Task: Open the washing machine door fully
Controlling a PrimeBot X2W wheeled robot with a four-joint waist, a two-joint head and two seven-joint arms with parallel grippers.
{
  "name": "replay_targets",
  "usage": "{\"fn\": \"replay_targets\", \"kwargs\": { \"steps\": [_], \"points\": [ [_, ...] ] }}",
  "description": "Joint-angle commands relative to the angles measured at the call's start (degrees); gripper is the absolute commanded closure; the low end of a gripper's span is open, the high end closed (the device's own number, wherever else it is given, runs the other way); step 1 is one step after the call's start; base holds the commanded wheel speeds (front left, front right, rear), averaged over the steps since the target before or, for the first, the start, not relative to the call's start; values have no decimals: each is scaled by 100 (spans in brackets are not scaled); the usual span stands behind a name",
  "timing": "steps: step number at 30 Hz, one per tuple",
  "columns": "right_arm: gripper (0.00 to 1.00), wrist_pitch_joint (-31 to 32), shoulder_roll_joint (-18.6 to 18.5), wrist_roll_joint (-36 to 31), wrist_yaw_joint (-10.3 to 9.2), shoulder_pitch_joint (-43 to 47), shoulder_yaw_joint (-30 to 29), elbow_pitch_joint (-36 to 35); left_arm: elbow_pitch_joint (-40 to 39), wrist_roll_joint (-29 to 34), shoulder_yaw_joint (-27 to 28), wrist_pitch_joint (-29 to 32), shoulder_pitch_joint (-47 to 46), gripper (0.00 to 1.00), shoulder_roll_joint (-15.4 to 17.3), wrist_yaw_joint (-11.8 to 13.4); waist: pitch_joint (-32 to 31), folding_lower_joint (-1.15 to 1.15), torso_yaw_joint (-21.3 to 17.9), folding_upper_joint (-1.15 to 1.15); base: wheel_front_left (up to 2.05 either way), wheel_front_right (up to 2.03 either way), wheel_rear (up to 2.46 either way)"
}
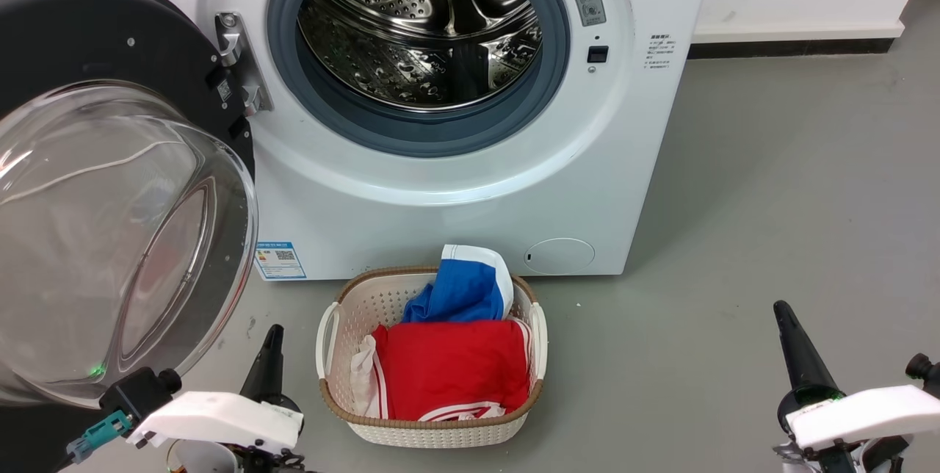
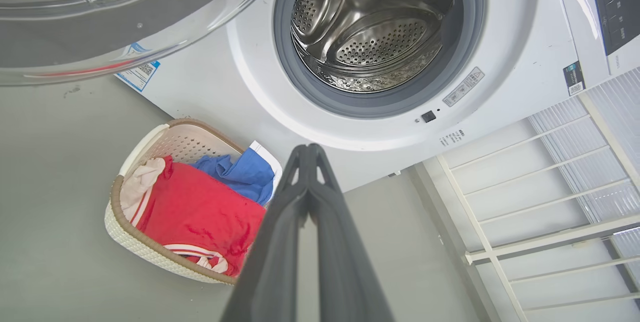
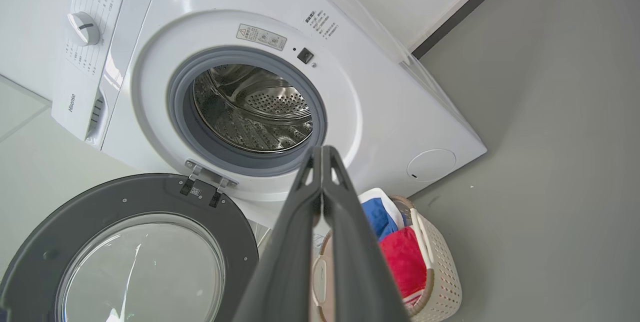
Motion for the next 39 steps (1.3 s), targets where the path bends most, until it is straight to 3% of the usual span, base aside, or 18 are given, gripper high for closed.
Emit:
{"fn": "replay_targets", "kwargs": {
  "steps": [1, 39],
  "points": [
    [100, 11, 2, 144, 0, -173, -21, -27, -31, -124, 73, 25, -155, 100, -5, -56, 1, 0, 2, 0, 0, 0, 0],
    [100, 294, 104, 2443, 1, -471, -164, 367, 247, -2077, 752, 524, -344, 100, -381, -661, 39, 0, 86, 0, 0, 0, 0]
  ]
}}
